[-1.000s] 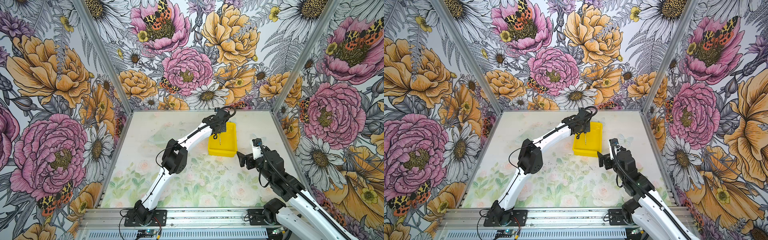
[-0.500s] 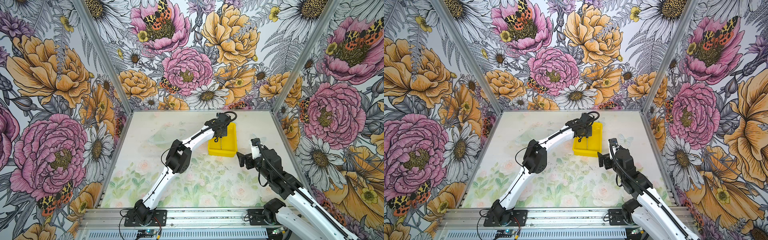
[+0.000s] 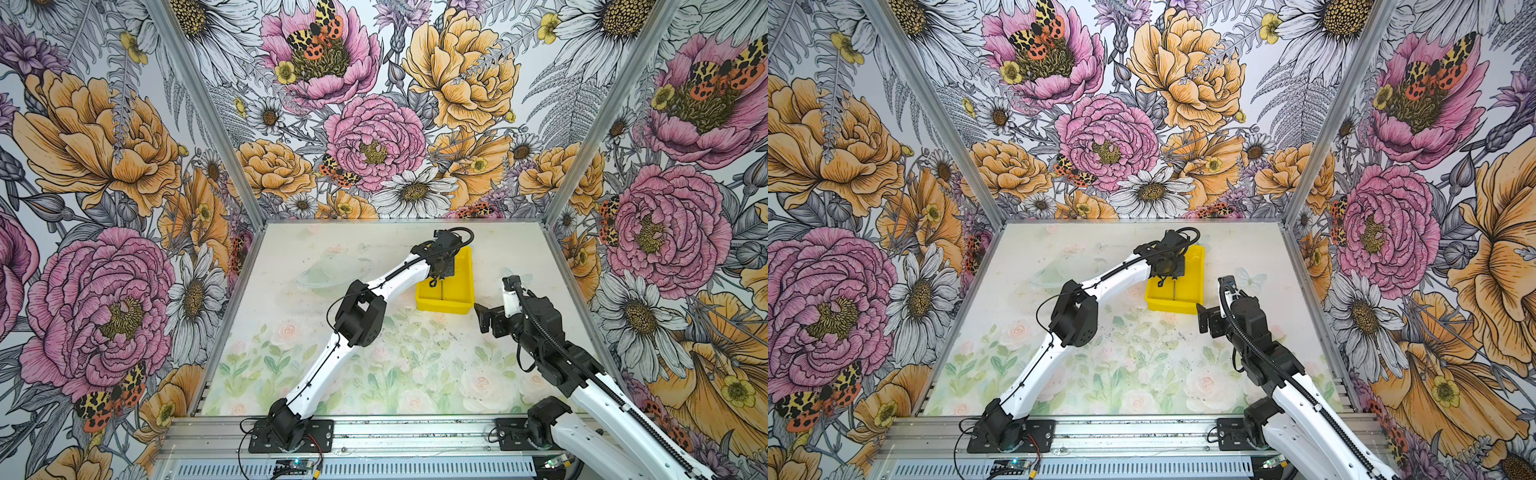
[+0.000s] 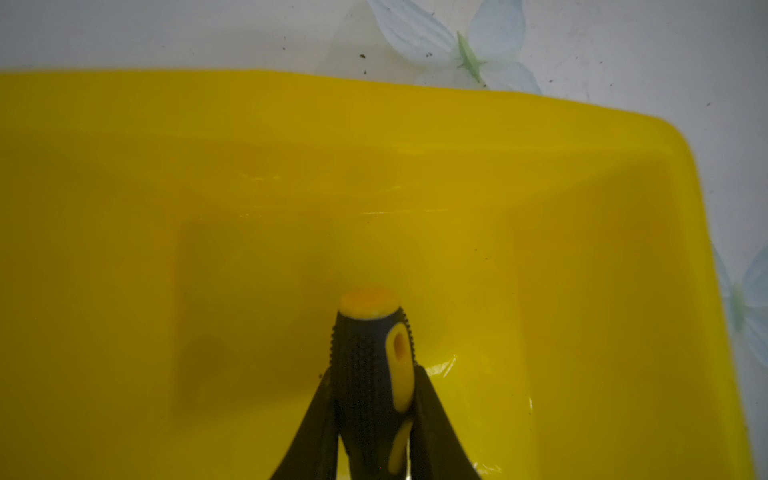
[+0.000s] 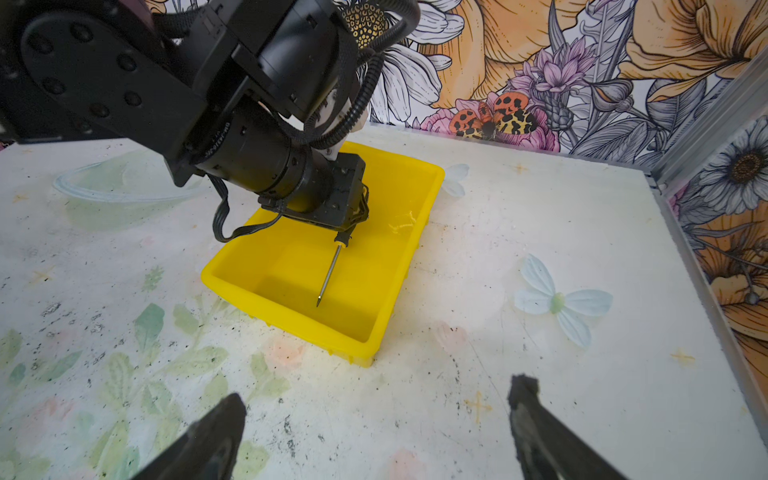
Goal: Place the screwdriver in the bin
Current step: 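Lower the screwdriver into the bin and open the left gripper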
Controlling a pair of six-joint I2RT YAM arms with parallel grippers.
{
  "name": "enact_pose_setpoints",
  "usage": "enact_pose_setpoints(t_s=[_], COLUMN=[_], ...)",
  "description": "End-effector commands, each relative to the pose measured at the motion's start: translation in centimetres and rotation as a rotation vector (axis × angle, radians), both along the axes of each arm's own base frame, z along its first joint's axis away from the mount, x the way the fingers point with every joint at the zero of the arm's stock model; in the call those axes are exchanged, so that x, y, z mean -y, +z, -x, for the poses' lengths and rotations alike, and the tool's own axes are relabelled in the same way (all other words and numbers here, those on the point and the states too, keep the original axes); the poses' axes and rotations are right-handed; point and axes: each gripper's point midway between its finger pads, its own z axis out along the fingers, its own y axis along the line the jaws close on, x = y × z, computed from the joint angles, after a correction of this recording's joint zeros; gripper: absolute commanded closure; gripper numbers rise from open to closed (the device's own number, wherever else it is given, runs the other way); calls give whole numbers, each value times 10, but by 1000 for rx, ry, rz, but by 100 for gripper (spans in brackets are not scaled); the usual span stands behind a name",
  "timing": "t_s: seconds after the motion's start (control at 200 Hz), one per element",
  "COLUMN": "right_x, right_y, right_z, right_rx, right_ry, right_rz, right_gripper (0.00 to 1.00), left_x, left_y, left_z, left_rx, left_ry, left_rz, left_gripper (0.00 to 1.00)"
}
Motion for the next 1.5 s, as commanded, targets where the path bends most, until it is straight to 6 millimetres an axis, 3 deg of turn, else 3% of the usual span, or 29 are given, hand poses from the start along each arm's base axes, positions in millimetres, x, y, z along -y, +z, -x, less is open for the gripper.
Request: enact_pose_setpoints(t_s=[0.0, 0.195, 0.505, 0.58, 0.691, 1.086, 1.171, 1.251, 1.496], right_x=[4, 6, 6, 8, 12, 18, 22, 27, 34], right_y=[2, 3, 3, 4, 6, 19, 18, 22, 28], right_z=[-1, -1, -1, 0, 0, 5, 5, 4, 10], right_rx=[9, 13, 11, 21, 32, 71, 76, 89, 129], right_ry=[-17, -24, -24, -30, -47, -57, -76, -102, -126], right_rz=[-5, -7, -7, -8, -4, -4, 10, 22, 1], right_gripper=[1, 1, 1, 1, 0, 0, 0, 0, 1], left_x=[5, 6, 5, 7, 9, 7, 2, -4, -19], left_y=[-9, -7, 16, 22, 37, 108, 123, 139, 163], left_z=[-1, -2, -7, -8, -10, 0, 6, 14, 42], left_rx=[-12, -8, 30, 40, 63, 166, 193, 218, 233], left_ry=[3, 4, 9, 8, 6, -6, -4, -3, -17], left_rz=[20, 23, 39, 51, 65, 90, 73, 55, 24], left_gripper=[78, 71, 59, 52, 41, 30, 20, 2, 1])
